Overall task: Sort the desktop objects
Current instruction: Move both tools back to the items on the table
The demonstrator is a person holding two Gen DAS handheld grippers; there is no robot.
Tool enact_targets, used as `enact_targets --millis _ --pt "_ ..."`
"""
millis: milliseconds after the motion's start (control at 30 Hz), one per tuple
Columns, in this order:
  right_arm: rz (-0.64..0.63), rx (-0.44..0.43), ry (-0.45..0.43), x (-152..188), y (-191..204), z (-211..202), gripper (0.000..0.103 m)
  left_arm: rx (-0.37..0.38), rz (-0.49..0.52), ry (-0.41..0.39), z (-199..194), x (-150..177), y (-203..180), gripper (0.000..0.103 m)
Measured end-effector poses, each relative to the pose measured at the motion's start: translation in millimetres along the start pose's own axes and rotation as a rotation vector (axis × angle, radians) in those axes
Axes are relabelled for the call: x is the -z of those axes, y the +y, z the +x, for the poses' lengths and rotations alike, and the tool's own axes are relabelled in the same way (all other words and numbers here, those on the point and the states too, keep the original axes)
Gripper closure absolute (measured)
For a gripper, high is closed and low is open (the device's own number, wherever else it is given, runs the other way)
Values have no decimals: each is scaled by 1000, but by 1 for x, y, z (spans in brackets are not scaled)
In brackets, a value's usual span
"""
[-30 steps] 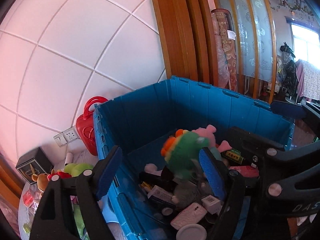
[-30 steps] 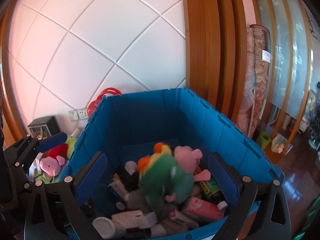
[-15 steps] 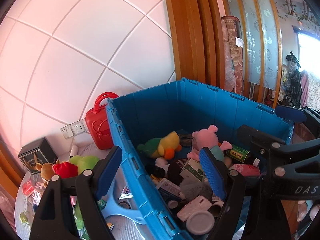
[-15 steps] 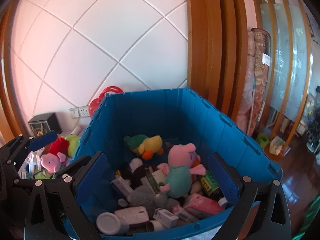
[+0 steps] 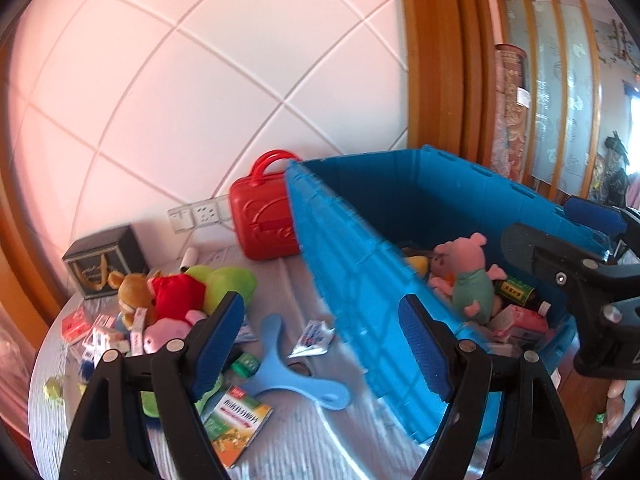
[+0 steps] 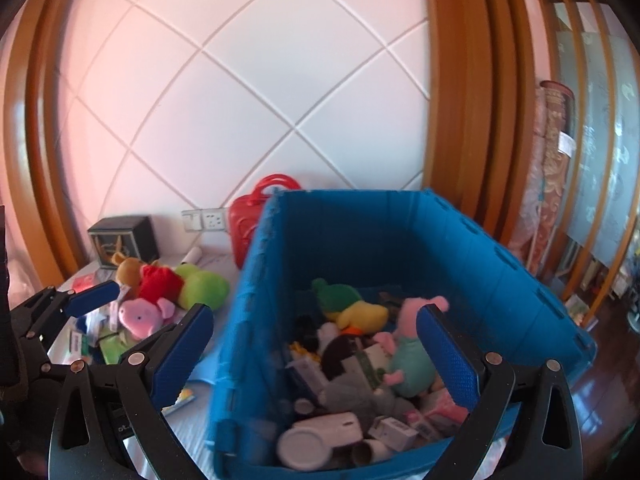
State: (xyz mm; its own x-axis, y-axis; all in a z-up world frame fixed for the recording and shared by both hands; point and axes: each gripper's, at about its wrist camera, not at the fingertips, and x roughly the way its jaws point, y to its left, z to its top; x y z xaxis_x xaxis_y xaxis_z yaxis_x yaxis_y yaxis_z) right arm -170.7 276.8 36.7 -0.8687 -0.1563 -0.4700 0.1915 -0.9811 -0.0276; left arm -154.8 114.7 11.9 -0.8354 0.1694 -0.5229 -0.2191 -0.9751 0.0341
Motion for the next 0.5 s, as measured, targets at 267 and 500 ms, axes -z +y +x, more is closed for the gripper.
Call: enact_targets --millis 267,500 --pt "-54 -88 45 5 82 20 0 -90 -117 98 2 41 98 23" --pt "-68 -137 151 28 155 60 0 -112 -157 180 14 85 177 23"
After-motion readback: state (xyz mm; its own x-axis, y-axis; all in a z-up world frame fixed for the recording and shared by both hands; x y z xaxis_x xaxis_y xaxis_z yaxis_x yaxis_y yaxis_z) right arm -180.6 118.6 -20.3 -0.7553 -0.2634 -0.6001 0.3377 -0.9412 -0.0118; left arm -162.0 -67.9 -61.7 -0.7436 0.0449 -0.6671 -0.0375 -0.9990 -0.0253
